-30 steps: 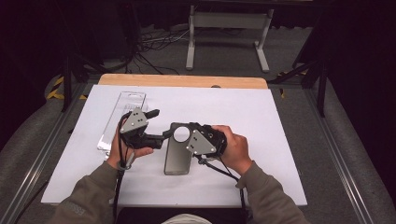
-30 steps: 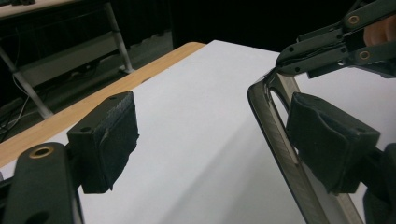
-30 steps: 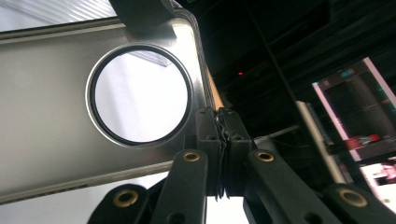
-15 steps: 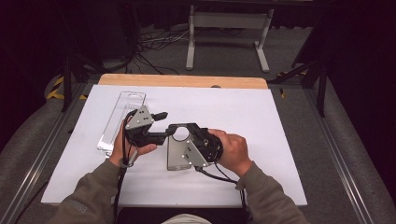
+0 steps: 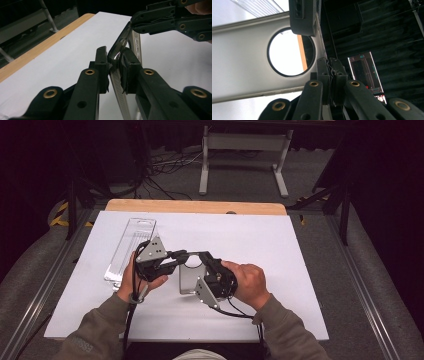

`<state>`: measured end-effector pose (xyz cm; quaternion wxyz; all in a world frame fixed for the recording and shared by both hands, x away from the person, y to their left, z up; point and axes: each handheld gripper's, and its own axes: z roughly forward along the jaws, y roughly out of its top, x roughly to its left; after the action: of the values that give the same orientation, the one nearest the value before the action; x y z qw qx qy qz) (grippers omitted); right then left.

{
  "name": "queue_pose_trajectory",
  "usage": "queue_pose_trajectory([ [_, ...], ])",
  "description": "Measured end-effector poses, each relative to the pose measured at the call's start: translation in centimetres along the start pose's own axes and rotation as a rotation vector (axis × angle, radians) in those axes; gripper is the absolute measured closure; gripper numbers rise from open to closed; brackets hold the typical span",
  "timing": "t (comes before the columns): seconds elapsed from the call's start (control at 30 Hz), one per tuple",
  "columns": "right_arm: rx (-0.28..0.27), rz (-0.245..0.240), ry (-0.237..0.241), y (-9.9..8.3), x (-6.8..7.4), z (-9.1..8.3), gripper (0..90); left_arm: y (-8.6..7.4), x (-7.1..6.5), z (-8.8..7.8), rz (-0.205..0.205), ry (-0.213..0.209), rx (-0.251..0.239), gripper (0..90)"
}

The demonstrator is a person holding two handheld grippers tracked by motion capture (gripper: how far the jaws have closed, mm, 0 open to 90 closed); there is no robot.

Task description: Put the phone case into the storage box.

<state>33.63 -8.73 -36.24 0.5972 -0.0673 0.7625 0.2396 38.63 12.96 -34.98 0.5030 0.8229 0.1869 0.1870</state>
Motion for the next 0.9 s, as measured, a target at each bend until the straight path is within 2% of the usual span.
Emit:
queue_pose_trajectory([
  [0.03,0.001,-0.005,0.005,0.0,0.0,0.0,87.4,-0.1,-0.1,0.0,-0.014,-0.004,-0.003,78.7],
  [0.2,-0.003,0.0,0.004,0.1,0.1,0.0,86.9,-0.3,-0.2,-0.1,-0.011,0.007,-0.024,79.0],
  [0.27,-0.004,0.014,0.009,0.0,0.1,0.0,84.8,-0.4,-0.3,0.0,-0.01,0.012,-0.028,79.1],
  [0.37,-0.02,0.053,0.012,-0.1,-0.1,-0.2,76.7,-0.5,-0.2,0.1,-0.003,0.027,-0.027,79.4],
  [0.47,-0.03,0.078,0.017,-0.3,-0.2,-0.4,74.0,-0.6,-0.1,-0.1,-0.015,0.028,-0.036,79.4],
  [0.6,-0.041,0.116,0.038,-0.5,-0.4,-0.5,70.1,-0.6,0.1,-0.4,-0.005,0.033,-0.045,79.4],
  [0.67,-0.041,0.147,0.054,-0.8,-0.6,-0.7,67.6,-0.7,0.2,-0.5,-0.011,0.031,-0.052,79.4],
  [0.7,-0.053,0.193,0.069,-1.2,-0.9,-0.9,65.3,-0.7,0.3,-0.6,-0.011,0.031,-0.055,79.4],
  [0.73,-0.053,0.193,0.069,-1.2,-0.9,-0.9,65.3,-0.7,0.4,-0.6,-0.004,0.04,-0.058,79.4],
  [0.77,-0.057,0.216,0.08,-1.4,-1.0,-0.9,64.3,-0.8,0.5,-0.7,-0.015,0.034,-0.064,79.4],
  [0.83,-0.066,0.3,0.103,-2.1,-1.3,-1.1,61.3,-0.9,0.8,-0.9,-0.016,0.038,-0.069,79.4],
  [0.9,-0.067,0.316,0.107,-2.3,-1.4,-1.1,60.6,-1.0,0.9,-1.1,-0.023,0.04,-0.071,79.4],
])
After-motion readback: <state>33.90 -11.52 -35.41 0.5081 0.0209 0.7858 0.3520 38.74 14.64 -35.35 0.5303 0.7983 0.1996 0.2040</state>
